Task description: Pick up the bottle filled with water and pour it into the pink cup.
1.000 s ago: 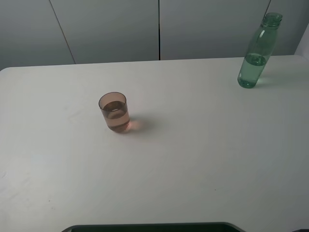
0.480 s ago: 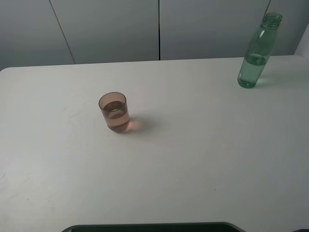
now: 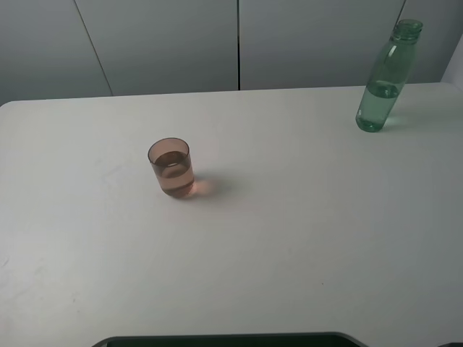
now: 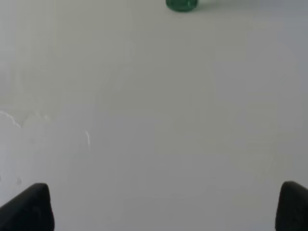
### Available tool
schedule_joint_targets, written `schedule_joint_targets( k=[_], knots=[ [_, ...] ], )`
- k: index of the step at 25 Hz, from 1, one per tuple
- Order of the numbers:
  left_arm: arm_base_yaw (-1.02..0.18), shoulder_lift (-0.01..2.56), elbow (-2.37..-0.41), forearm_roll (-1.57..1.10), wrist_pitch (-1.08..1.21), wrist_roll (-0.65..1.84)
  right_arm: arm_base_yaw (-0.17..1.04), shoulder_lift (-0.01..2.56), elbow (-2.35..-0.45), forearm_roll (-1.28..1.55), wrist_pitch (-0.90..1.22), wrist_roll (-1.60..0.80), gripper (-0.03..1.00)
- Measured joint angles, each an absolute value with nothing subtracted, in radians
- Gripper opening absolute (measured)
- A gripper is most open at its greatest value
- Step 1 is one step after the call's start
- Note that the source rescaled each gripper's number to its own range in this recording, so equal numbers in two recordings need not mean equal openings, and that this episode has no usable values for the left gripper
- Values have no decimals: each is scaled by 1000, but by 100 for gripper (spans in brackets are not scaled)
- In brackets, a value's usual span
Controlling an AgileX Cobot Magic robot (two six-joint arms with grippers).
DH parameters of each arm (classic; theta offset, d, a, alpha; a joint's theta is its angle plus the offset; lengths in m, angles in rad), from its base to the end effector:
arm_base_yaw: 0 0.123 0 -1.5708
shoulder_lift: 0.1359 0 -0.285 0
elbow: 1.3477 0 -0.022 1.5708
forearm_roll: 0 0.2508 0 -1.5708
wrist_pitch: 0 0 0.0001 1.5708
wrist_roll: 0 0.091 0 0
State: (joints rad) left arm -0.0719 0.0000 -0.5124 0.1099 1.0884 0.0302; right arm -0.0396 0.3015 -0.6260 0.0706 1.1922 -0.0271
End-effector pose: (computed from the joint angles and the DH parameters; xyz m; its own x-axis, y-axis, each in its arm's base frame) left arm -0.0071 0.0094 0.2789 -0.4658 0.1146 -0.8774 0.0238 0.9928 0.1171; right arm 0.0276 0.0049 0.3003 -0.7025 0.0269 -0.7112 -0.0077 0.9989 0.0454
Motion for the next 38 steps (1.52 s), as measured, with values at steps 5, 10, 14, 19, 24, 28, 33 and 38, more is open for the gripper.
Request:
schedule_joint_targets(
  k=[5, 10, 14, 19, 24, 28, 33, 38],
  knots=[
    [-72, 0, -512, 110, 1088, 32, -40, 141, -550, 72, 1141, -62, 100],
    [-72, 0, -512, 110, 1088, 32, -40, 16, -519, 75, 1116, -68, 100],
    [-72, 0, -512, 110, 1088, 32, -40, 2, -515, 84, 1112, -70, 100],
    [-72, 0, -512, 110, 1088, 32, -40, 0, -515, 91, 1110, -72, 100],
    [-72, 0, -512, 110, 1088, 32, -40, 0, -515, 93, 1108, -72, 100],
    [-72, 0, -512, 110, 1088, 32, -40, 0, -515, 93, 1108, -72, 100],
    [-72, 0, -512, 110, 1088, 32, -40, 0, -515, 93, 1108, -73, 100],
    [-72, 0, -512, 110, 1088, 32, -40, 0, -515, 93, 1108, -73, 100]
  ],
)
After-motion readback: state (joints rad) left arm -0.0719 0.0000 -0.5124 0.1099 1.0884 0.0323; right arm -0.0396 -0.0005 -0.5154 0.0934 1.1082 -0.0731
